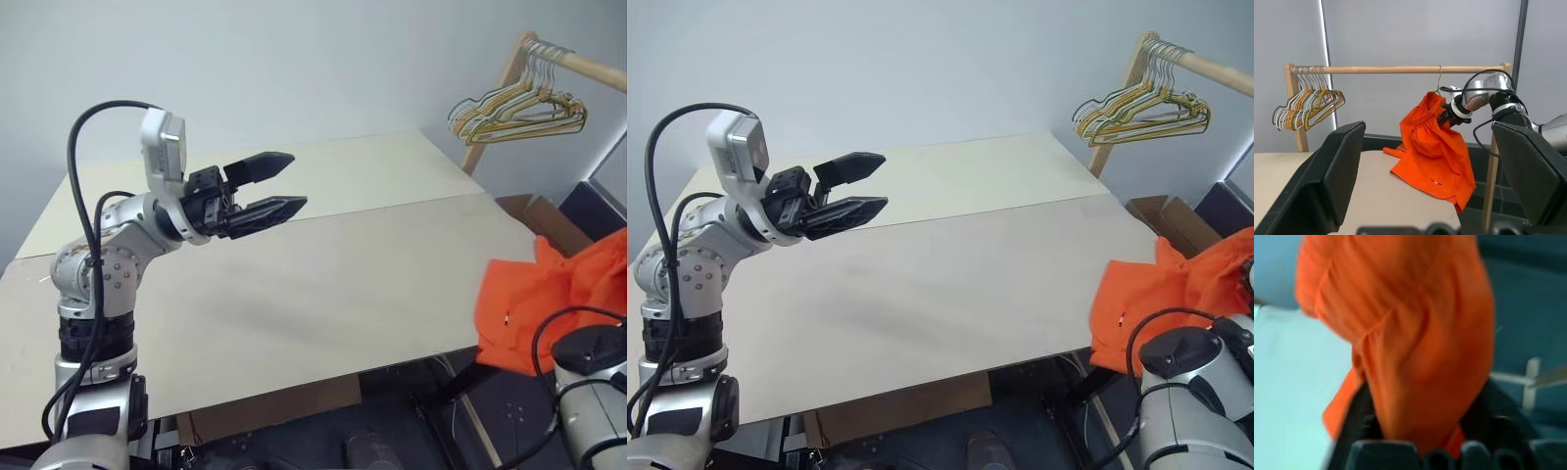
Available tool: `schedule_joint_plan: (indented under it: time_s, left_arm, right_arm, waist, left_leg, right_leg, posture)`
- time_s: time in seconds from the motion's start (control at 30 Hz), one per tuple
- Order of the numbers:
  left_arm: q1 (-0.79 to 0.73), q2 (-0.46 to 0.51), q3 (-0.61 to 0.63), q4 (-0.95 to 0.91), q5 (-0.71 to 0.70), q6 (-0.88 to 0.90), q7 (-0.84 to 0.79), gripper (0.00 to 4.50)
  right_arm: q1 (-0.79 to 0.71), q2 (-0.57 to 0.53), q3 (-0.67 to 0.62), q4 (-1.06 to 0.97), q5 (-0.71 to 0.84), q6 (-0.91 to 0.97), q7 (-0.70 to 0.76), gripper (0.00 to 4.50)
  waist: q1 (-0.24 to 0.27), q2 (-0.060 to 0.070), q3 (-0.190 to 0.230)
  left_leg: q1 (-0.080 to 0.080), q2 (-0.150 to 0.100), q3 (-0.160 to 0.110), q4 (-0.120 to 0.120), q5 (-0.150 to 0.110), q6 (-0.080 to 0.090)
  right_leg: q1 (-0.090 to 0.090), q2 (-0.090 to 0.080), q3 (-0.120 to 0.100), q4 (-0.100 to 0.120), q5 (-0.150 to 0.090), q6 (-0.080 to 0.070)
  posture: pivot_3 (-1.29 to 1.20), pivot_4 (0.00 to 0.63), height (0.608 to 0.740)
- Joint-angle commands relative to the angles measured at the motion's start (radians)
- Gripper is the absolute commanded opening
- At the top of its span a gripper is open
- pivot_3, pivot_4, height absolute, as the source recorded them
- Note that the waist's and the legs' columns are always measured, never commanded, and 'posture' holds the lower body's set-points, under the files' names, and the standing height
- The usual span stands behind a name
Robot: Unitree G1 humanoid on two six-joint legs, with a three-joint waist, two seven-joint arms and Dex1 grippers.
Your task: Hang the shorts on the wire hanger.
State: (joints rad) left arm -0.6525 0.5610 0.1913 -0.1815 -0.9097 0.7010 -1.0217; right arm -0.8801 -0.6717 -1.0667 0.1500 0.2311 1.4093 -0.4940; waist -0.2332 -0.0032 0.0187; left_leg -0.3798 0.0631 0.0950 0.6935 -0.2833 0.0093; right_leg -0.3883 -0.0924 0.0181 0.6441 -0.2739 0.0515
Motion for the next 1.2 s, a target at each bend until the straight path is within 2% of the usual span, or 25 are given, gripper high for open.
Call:
schedule_joint_plan:
  time_s: [0.03, 0.13, 0.27, 0.57, 0.67, 0.77, 0.9, 1.0, 1.1, 1.2]
  left_arm:
    - [-0.005, 0.010, 0.010, -0.026, -0.016, -0.002, 0.004, 4.50]
    - [-0.006, 0.010, 0.008, -0.026, -0.014, -0.003, 0.007, 4.50]
    - [-0.005, 0.009, 0.005, -0.025, -0.008, -0.005, 0.014, 4.50]
    - [0.056, -0.019, -0.004, -0.074, 0.055, -0.054, 0.112, 4.50]
    - [0.084, -0.020, -0.004, -0.095, 0.082, -0.072, 0.147, 4.50]
    - [0.118, -0.012, 0.001, -0.123, 0.095, -0.073, 0.175, 4.50]
    - [0.195, 0.017, 0.012, -0.175, 0.103, -0.053, 0.206, 4.50]
    - [0.259, 0.053, 0.005, -0.211, 0.147, -0.065, 0.219, 4.50]
    - [0.332, 0.105, -0.011, -0.250, 0.214, -0.082, 0.223, 4.50]
    - [0.397, 0.143, -0.009, -0.291, 0.239, -0.088, 0.216, 4.50]
  right_arm:
    - [0.010, -0.010, 0.056, -0.072, -0.025, -0.066, 0.032, 3.61]
    - [0.057, -0.004, 0.110, -0.111, -0.060, -0.118, 0.044, 4.47]
    - [0.183, -0.013, 0.255, -0.219, -0.136, -0.291, 0.067, 4.47]
    - [0.472, -0.035, 0.576, -0.444, -0.374, -0.823, 0.121, 4.47]
    - [0.524, -0.063, 0.690, -0.456, -0.474, -0.996, 0.141, 4.47]
    - [0.509, -0.049, 0.759, -0.448, -0.482, -1.083, 0.195, 4.47]
    - [0.436, 0.016, 0.840, -0.455, -0.272, -1.075, 0.459, 4.47]
    - [0.440, 0.035, 0.879, -0.499, -0.035, -1.005, 0.741, 4.47]
    - [0.521, -0.035, 0.943, -0.574, 0.131, -0.939, 1.022, 4.47]
    - [0.581, -0.087, 0.992, -0.585, 0.166, -0.950, 1.168, 4.47]
  waist:
    - [0.000, 0.000, 0.000]
    - [0.000, 0.000, 0.000]
    - [0.001, 0.001, 0.000]
    - [-0.002, 0.001, 0.000]
    - [0.000, 0.001, 0.000]
    - [0.002, 0.000, 0.001]
    - [0.004, -0.002, 0.002]
    - [0.018, -0.005, 0.004]
    - [0.055, -0.006, 0.004]
    - [0.102, -0.007, 0.005]
  left_leg:
    - [0.000, 0.000, 0.000, 0.000, 0.000, 0.000]
    - [0.001, 0.000, 0.000, 0.000, 0.000, 0.000]
    - [0.000, 0.000, 0.000, 0.000, 0.000, 0.000]
    - [0.002, 0.000, 0.001, 0.000, 0.000, 0.000]
    - [0.002, 0.000, 0.001, 0.000, 0.000, 0.000]
    - [0.003, 0.000, 0.001, 0.000, 0.000, 0.000]
    - [0.004, 0.000, 0.001, -0.001, 0.000, 0.000]
    - [0.004, 0.001, 0.000, -0.001, 0.000, 0.000]
    - [0.003, 0.001, 0.000, -0.002, 0.000, 0.000]
    - [0.001, 0.001, 0.000, -0.002, -0.001, 0.001]
  right_leg:
    - [0.000, 0.000, 0.000, 0.000, 0.000, 0.000]
    - [0.000, 0.000, 0.000, 0.000, 0.000, 0.000]
    - [0.000, 0.000, 0.000, 0.000, 0.000, 0.000]
    - [0.000, 0.000, 0.002, 0.001, 0.000, 0.001]
    - [0.001, 0.000, 0.002, 0.001, 0.000, 0.001]
    - [0.001, 0.000, 0.002, 0.001, 0.000, 0.001]
    - [0.001, 0.000, 0.003, 0.001, 0.000, 0.001]
    - [0.002, 0.001, 0.002, 0.001, 0.000, 0.001]
    - [0.002, 0.001, 0.000, -0.001, 0.000, 0.000]
    - [0.001, 0.000, -0.001, -0.003, 0.000, 0.000]
  posture:
    - [-0.23, 0.000, 0.740]
    - [-0.23, 0.000, 0.740]
    - [-0.23, 0.000, 0.740]
    - [-0.22, 0.000, 0.740]
    - [-0.20, 0.000, 0.740]
    - [-0.17, 0.000, 0.740]
    - [-0.14, 0.000, 0.740]
    - [-0.09, 0.000, 0.740]
    - [-0.07, 0.000, 0.740]
    - [-0.02, 0.000, 0.740]
